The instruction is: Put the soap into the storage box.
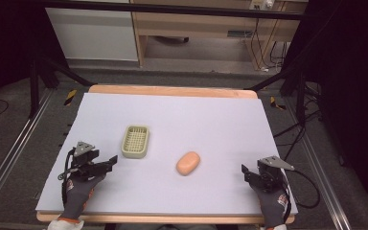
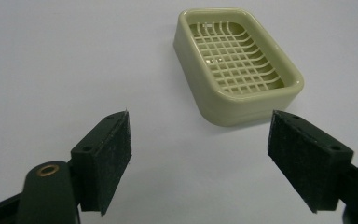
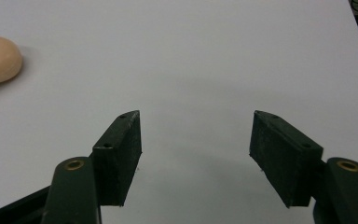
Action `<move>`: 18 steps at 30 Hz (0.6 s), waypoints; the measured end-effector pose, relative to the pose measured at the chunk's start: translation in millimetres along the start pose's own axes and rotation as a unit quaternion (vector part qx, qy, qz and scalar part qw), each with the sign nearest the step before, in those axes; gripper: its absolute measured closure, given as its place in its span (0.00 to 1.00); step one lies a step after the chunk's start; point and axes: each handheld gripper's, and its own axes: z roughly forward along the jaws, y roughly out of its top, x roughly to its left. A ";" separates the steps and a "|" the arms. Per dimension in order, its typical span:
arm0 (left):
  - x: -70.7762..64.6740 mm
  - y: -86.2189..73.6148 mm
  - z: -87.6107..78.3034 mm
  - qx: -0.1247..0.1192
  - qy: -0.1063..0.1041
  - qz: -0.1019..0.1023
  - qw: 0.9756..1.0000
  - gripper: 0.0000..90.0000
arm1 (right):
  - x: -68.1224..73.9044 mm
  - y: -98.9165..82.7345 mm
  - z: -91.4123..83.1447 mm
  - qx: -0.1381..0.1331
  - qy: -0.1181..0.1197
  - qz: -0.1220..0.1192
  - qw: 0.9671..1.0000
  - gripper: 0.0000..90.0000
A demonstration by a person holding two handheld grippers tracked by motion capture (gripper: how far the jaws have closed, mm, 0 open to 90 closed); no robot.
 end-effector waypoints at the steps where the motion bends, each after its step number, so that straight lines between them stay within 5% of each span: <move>1: -1.3 0.2 -0.3 -0.002 -0.001 0.002 1.000 0.23 | -0.5 0.0 -0.3 0.001 0.001 -0.002 1.000 0.40; 18: -21.3 3.3 1.0 -0.007 -0.013 0.007 1.000 0.21 | 2.1 -0.6 -3.8 -0.021 0.004 -0.003 1.000 0.41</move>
